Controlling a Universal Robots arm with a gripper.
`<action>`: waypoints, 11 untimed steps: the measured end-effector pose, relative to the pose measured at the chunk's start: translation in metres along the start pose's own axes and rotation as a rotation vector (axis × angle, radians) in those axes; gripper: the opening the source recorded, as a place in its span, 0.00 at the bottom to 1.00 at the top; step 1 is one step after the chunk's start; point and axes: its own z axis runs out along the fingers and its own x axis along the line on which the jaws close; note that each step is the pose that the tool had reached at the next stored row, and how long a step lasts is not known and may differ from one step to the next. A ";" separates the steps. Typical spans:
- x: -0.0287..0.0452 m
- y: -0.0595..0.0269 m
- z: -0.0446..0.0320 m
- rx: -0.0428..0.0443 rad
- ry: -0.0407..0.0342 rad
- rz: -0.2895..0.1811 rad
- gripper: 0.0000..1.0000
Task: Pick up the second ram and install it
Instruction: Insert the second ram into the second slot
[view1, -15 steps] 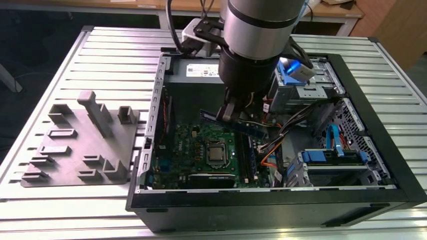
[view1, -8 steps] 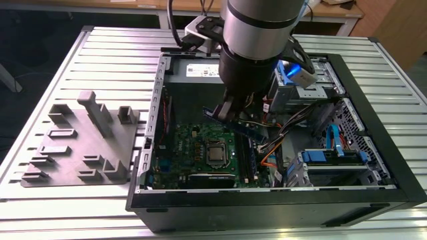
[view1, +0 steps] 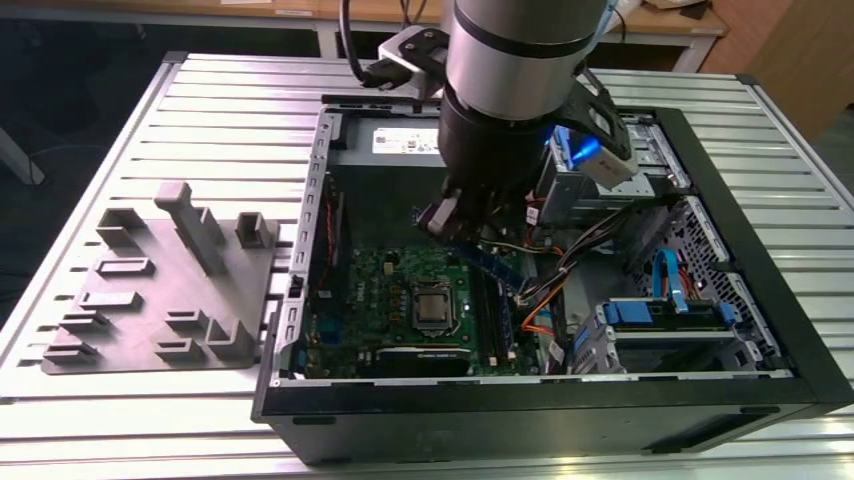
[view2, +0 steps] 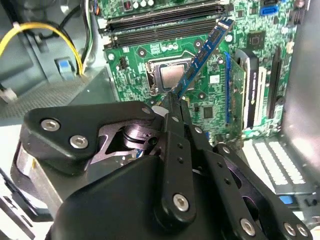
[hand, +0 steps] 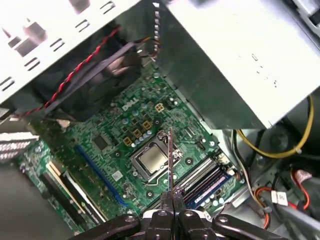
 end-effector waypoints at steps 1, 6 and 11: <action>0.0000 0.0000 0.0000 0.0008 -0.0010 0.018 0.09; 0.0000 0.0000 0.0001 0.0048 -0.0064 0.109 0.09; 0.0000 0.0000 0.0001 0.0087 -0.0116 0.198 0.09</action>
